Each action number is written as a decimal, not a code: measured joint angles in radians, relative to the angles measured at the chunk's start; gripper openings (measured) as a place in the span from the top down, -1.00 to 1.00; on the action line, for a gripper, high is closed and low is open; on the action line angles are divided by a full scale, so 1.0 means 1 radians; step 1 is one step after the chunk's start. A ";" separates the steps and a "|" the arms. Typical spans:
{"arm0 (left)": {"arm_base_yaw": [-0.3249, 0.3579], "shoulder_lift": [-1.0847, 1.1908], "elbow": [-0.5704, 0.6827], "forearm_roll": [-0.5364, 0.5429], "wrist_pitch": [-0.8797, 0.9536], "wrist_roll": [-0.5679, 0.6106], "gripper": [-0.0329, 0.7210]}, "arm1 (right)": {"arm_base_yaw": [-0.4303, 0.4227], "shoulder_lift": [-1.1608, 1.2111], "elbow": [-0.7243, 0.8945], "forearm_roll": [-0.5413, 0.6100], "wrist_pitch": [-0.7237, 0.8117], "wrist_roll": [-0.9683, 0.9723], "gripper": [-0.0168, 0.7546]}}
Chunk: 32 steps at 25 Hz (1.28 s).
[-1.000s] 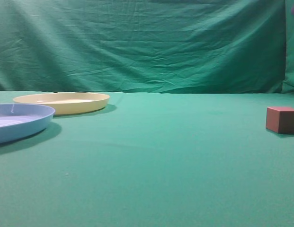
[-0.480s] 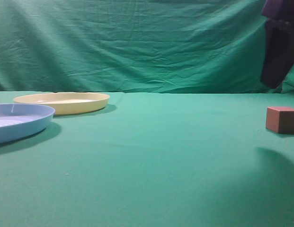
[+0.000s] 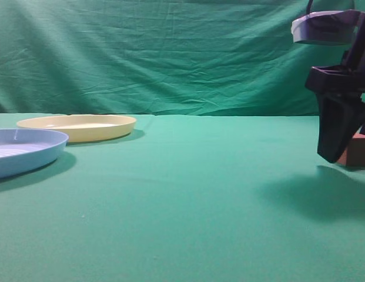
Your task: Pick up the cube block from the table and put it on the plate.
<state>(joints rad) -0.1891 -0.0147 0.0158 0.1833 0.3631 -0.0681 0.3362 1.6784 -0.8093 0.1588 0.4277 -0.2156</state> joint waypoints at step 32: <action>0.000 0.000 0.000 0.000 0.000 0.000 0.91 | 0.405 0.812 -1.319 0.000 0.064 -0.073 -0.20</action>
<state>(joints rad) -0.1891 -0.0147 0.0158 0.1833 0.3631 -0.0681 0.7410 2.4904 -2.1284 0.1586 0.4916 -0.2889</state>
